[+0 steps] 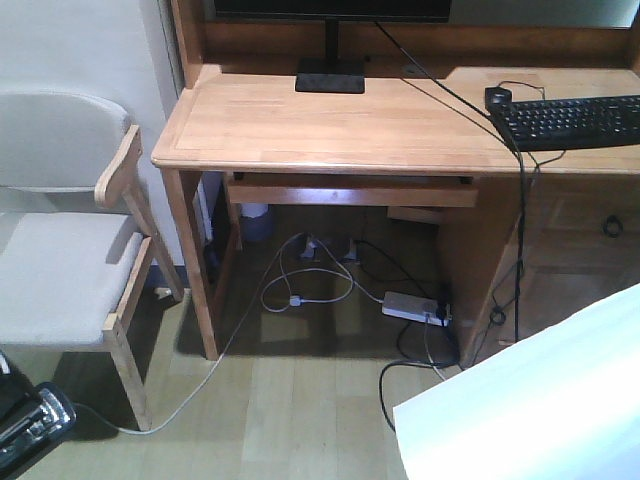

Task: Grab stapler and paper to desk for stapling
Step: 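Hold both objects while the base approaches the wooden desk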

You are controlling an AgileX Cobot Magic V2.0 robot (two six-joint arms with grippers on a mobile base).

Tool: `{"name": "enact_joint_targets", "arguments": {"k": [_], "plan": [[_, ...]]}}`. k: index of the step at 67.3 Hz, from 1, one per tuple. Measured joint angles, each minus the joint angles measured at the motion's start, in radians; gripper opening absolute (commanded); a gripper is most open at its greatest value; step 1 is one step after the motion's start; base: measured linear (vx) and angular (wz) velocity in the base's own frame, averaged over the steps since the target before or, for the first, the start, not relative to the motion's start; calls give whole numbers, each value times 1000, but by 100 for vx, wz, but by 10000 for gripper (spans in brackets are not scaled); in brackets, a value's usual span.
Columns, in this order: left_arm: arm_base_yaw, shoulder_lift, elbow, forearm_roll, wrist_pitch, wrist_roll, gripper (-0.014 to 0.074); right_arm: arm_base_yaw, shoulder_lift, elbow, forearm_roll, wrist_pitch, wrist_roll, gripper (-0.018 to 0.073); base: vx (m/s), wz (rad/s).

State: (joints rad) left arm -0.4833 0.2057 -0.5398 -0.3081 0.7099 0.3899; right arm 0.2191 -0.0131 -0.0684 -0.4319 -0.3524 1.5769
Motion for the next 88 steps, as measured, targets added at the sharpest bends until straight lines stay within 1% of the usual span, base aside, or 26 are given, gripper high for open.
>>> {"name": "enact_joint_targets", "arguments": {"k": [88], "plan": [[0, 0, 0, 0, 0, 0, -6, 0, 0, 0, 0, 0, 0, -2, 16, 0]]}}
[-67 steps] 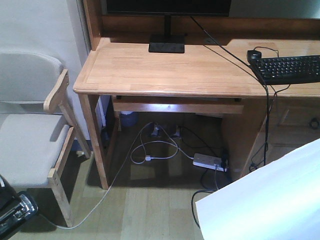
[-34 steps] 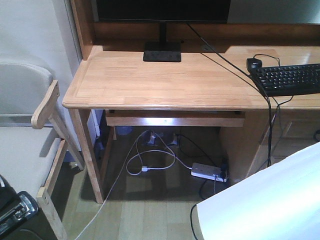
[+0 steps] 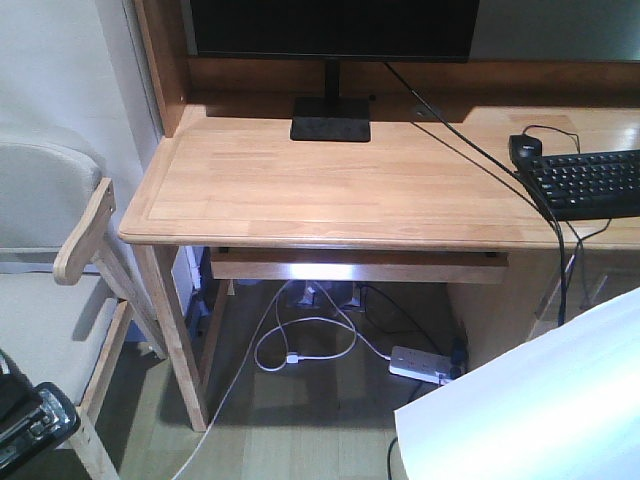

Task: Grab stapler and paper to desk for stapling
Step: 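Hold both objects while the base approaches the wooden desk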

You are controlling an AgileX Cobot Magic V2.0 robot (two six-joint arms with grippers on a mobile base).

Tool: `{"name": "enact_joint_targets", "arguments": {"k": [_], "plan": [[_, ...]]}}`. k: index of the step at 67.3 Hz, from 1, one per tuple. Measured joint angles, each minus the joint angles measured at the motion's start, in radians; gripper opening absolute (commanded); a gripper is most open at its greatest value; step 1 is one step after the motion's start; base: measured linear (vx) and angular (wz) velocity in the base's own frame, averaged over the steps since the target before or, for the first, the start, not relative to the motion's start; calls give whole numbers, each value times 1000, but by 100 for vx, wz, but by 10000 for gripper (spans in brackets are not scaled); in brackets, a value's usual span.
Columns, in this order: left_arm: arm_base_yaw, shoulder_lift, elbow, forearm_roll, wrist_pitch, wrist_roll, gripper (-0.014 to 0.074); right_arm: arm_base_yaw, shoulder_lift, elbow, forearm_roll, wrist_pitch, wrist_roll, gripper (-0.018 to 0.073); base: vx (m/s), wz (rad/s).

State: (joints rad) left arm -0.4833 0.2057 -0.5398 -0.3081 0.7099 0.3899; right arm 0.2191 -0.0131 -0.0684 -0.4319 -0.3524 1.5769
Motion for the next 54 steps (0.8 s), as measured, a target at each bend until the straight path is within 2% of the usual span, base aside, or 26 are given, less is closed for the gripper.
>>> {"name": "enact_joint_targets", "arguments": {"k": [54], "plan": [[0, 0, 0, 0, 0, 0, -6, 0, 0, 0, 0, 0, 0, -2, 13, -1]]}}
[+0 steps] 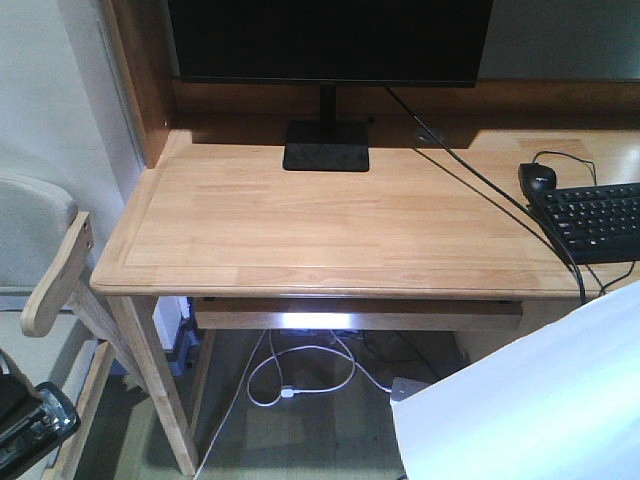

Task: Grab stapler and paper to desk for stapling
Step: 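Hold both objects while the base approaches the wooden desk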

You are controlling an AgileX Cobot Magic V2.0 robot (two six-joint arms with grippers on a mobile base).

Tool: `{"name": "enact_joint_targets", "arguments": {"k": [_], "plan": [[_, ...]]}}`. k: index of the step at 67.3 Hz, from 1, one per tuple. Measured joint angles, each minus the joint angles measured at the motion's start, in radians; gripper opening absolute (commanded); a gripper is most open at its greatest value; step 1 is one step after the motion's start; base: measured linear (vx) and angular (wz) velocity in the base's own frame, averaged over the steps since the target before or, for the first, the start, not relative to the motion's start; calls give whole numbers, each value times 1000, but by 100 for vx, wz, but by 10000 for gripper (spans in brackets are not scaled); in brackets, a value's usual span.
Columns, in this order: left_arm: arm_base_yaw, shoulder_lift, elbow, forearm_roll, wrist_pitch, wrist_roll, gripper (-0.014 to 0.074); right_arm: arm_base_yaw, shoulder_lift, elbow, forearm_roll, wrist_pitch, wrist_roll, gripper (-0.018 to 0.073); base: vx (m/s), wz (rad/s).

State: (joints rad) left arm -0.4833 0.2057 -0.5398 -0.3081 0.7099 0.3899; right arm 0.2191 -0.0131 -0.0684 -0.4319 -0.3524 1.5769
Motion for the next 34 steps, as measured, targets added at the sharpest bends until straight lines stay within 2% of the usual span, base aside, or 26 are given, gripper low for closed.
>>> {"name": "enact_joint_targets", "arguments": {"k": [34], "plan": [[0, 0, 0, 0, 0, 0, -6, 0, 0, 0, 0, 0, 0, -2, 11, -2]]}}
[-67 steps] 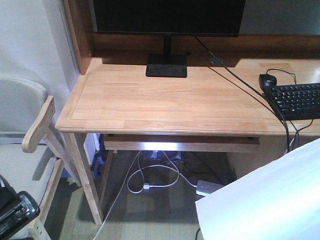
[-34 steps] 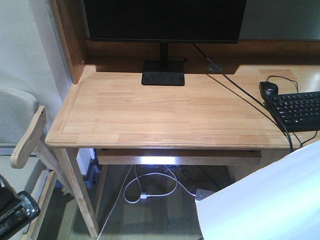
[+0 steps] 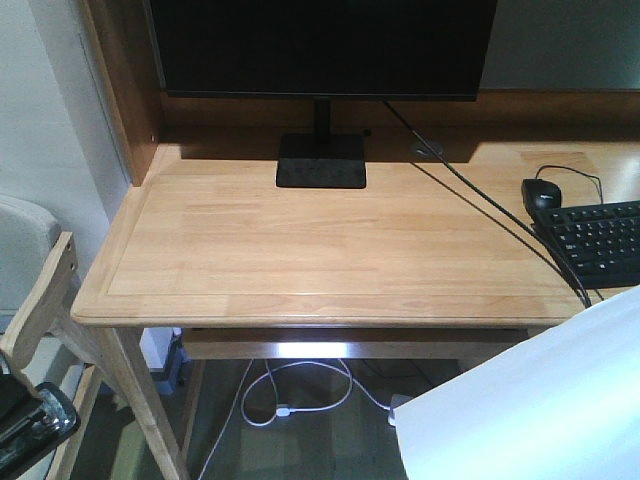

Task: Grab stapler and paper to desk for stapling
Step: 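Hold both objects while the base approaches the wooden desk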

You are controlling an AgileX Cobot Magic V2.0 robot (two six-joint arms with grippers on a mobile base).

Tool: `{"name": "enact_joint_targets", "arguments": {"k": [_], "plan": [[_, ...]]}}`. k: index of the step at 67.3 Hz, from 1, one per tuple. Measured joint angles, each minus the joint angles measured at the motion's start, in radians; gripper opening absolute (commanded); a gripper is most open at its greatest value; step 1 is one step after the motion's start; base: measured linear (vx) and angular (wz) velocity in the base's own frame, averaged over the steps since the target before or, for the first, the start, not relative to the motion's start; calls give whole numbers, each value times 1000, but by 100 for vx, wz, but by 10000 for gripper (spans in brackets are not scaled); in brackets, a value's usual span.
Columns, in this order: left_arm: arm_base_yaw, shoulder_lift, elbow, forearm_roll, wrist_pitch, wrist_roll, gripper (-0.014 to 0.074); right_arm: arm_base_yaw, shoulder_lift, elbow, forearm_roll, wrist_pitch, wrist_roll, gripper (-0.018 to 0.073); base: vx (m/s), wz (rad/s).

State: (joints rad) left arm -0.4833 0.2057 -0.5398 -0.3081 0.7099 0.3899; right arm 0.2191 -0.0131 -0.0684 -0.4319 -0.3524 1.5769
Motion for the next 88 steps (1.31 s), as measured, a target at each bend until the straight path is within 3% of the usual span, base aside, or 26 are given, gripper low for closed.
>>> {"name": "enact_joint_targets", "arguments": {"k": [88], "plan": [[0, 0, 0, 0, 0, 0, -6, 0, 0, 0, 0, 0, 0, -2, 9, 1]]}}
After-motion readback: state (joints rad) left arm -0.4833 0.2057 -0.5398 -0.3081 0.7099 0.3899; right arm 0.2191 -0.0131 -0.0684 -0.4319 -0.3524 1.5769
